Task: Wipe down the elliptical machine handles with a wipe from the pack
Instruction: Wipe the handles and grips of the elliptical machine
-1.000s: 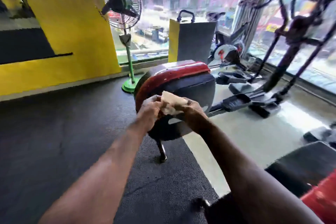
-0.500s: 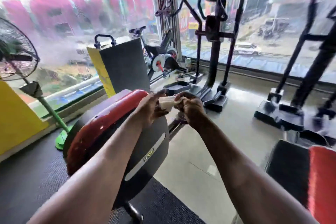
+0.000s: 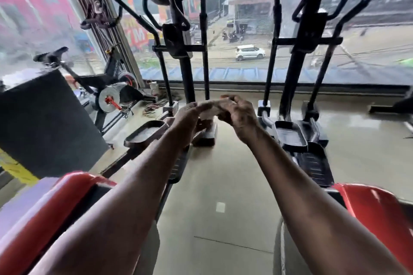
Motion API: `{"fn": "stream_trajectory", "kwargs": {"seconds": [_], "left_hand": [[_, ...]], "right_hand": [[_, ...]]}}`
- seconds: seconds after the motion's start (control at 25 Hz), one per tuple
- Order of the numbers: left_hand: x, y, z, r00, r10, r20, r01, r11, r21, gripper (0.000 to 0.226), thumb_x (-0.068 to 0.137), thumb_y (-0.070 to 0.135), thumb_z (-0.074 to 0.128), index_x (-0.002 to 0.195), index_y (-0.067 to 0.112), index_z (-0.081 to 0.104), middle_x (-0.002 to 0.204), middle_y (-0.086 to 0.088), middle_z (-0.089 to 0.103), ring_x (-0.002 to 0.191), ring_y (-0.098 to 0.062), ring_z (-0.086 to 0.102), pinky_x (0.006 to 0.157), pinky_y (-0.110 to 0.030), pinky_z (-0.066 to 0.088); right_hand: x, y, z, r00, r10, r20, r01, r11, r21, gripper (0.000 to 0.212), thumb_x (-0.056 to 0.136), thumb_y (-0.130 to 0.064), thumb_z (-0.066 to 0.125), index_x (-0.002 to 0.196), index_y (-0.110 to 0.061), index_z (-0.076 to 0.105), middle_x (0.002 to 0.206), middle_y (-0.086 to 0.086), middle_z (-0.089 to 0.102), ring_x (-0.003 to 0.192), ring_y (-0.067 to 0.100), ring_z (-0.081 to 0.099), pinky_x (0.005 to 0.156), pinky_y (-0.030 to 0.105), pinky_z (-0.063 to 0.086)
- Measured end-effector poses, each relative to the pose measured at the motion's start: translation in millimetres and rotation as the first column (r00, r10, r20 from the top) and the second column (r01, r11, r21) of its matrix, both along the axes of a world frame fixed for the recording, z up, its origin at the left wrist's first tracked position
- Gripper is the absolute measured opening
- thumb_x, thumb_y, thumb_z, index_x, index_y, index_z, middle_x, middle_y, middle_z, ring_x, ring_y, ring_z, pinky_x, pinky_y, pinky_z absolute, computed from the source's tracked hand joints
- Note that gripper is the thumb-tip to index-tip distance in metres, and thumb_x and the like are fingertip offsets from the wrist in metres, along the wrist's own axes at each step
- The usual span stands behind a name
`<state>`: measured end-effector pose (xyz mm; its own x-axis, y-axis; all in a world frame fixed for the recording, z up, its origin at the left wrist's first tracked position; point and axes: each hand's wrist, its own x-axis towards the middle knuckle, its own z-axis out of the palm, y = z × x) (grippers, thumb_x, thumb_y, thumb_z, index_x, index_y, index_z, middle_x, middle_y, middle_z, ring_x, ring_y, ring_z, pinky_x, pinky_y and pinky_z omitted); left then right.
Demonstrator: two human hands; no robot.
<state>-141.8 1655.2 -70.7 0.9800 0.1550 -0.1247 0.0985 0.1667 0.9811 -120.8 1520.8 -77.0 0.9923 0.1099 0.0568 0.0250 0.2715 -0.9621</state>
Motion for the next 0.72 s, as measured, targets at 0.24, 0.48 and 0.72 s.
{"fn": "stream_trajectory", "kwargs": {"seconds": [0.24,0.48,0.72], "left_hand": [[171.1,-8.0,32.0,0.986,-0.156,0.06,0.158,0.987,-0.026,0.019,0.09,0.002,0.059,0.077,0.014,0.063,0.063,0.003,0.064,0.062,-0.012,0.058,0.05,-0.017,0.05],[327.9,-40.2,47.6,0.961,-0.251,0.119,0.263,0.96,-0.094,0.013,0.088,-0.002,0.059,0.084,0.009,0.063,0.083,-0.007,0.068,0.077,-0.018,0.065,0.074,-0.032,0.059],[516.8,-108.1,97.7,0.948,-0.264,0.178,0.284,0.954,-0.096,0.043,0.071,-0.003,0.056,0.113,-0.006,0.065,0.109,-0.021,0.071,0.091,-0.025,0.067,0.074,-0.03,0.059]], "right_hand": [[145.8,-6.1,29.8,0.962,-0.269,-0.05,0.263,0.959,-0.108,0.013,0.091,-0.01,0.06,0.105,-0.011,0.059,0.075,0.008,0.065,0.047,0.011,0.06,0.045,0.021,0.049],[285.2,-38.7,44.3,0.68,-0.531,0.505,0.732,0.524,-0.435,0.015,0.077,-0.012,0.07,0.087,-0.019,0.063,0.08,-0.003,0.061,0.076,0.017,0.059,0.072,0.032,0.05],[480.6,-84.2,93.3,0.749,-0.454,0.483,0.647,0.659,-0.383,0.023,0.081,-0.033,0.072,0.099,-0.021,0.068,0.089,-0.004,0.071,0.085,0.015,0.068,0.079,0.034,0.055]]}}
